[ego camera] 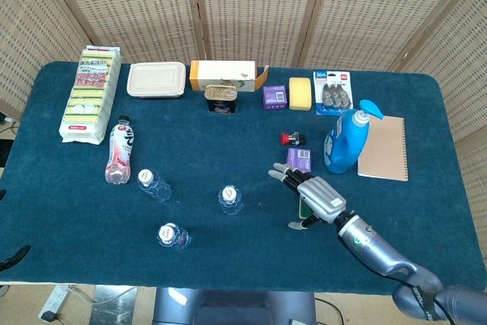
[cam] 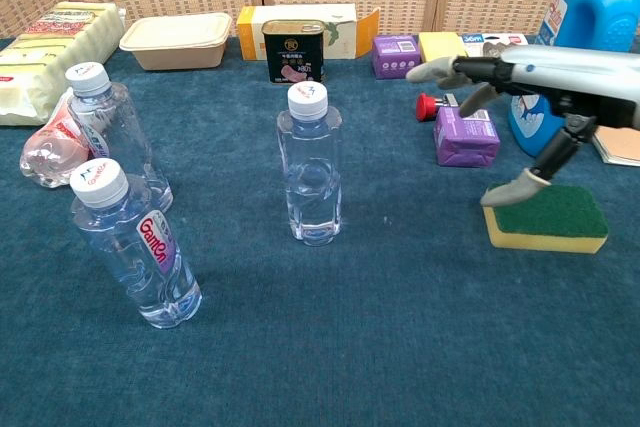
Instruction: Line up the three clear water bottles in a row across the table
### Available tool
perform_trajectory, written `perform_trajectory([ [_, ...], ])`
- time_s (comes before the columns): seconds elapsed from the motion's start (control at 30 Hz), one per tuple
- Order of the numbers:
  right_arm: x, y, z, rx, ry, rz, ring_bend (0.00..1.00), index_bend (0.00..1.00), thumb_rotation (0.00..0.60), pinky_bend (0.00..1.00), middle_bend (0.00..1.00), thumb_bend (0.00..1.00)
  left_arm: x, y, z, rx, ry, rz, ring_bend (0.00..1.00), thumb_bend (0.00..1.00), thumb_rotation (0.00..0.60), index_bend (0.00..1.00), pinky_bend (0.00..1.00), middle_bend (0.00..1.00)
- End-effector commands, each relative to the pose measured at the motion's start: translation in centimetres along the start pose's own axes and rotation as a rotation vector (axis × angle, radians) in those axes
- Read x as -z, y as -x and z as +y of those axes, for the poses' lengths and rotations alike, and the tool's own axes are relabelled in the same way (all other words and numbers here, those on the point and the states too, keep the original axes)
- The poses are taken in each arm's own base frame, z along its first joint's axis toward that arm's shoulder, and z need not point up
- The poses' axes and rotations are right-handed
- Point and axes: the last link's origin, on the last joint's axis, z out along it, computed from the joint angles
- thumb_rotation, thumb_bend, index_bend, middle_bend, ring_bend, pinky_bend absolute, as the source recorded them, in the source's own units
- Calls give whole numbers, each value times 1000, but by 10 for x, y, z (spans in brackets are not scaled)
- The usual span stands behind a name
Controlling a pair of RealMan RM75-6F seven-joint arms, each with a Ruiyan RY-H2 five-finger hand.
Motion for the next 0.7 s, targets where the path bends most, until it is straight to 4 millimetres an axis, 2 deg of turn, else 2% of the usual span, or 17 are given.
perform_trajectory([
  [0.03, -22, 2, -11, -87, -14, -49, 8, 0, 600, 174, 0, 17, -2, 1, 0, 0, -3, -4, 0, 153, 600, 0, 97, 0],
  [0.33, -51, 11, -27, -165, -31, -113, 12, 0, 600, 174, 0, 17, -7, 1, -2, 3, -12, -10, 0, 153, 600, 0, 97, 0],
  [0.5, -73, 18, -39, -201, -34, -134, 18, 0, 600, 174, 2, 17, -9, 0, -4, 7, -23, -12, 0, 153, 600, 0, 96, 0],
  [0.7, -88, 26, -45, -226, -17, -133, 79, 0, 600, 203, 62, 16, -9, 0, -5, 12, -27, -11, 0, 153, 600, 0, 96, 0],
])
